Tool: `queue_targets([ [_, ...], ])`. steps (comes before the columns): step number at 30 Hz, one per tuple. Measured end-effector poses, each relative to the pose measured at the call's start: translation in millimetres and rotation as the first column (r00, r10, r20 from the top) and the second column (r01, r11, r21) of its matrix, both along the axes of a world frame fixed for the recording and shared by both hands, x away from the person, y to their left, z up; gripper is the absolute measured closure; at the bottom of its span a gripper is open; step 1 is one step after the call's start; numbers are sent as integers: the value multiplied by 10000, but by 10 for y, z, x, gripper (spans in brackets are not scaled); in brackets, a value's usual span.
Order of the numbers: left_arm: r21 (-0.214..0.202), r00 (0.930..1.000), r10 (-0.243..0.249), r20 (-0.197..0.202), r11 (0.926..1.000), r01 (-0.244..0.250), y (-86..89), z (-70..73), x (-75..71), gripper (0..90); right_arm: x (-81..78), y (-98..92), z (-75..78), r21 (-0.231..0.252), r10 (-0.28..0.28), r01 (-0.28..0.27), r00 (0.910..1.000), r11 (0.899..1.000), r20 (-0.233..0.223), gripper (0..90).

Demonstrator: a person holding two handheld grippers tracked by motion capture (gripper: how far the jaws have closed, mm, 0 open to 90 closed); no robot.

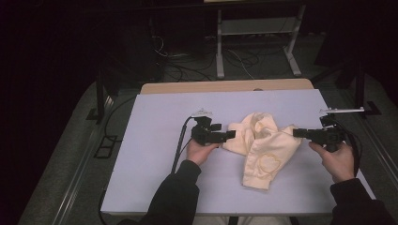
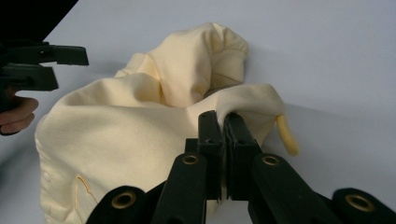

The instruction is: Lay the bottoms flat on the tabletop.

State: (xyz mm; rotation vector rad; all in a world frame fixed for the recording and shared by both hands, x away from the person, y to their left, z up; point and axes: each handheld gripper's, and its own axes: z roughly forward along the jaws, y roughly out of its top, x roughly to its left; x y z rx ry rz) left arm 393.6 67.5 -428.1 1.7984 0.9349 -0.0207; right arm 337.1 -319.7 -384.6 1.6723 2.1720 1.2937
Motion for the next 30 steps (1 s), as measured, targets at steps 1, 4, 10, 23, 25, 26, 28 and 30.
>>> queue_targets([
  [1,14,10000,48,-27,10000,-48,-8,-27,20,201,-8,-10,-6,5,-10,10,10000,10000,3,858],
  [4,207,9999,127,-85,9997,-125,-35,-92,86,202,-30,-42,-22,64,-78,78,10000,9999,-2,857],
  [10,34,9993,303,-203,9995,-303,-67,-182,198,209,-52,-87,-31,162,-90,86,9996,9998,281,857],
  [23,622,9984,-25,-562,9980,60,-320,-285,250,218,-51,-87,-33,163,-98,93,9994,9998,345,857],
  [25,732,9981,-67,-619,9973,112,-351,-293,255,219,-53,-87,-34,176,-109,103,9993,9998,354,856],
  [26,691,9977,-49,-669,9976,96,-366,-294,255,222,-53,-87,-35,173,-110,103,9993,9998,354,856],
  [28,703,9976,-74,-688,9975,122,-383,-292,261,230,-52,-88,-37,175,-109,103,9993,9998,353,856],
  [30,661,9972,-105,-738,9977,154,-400,-293,264,242,-51,-88,-38,173,-107,101,9993,9998,344,856],
])
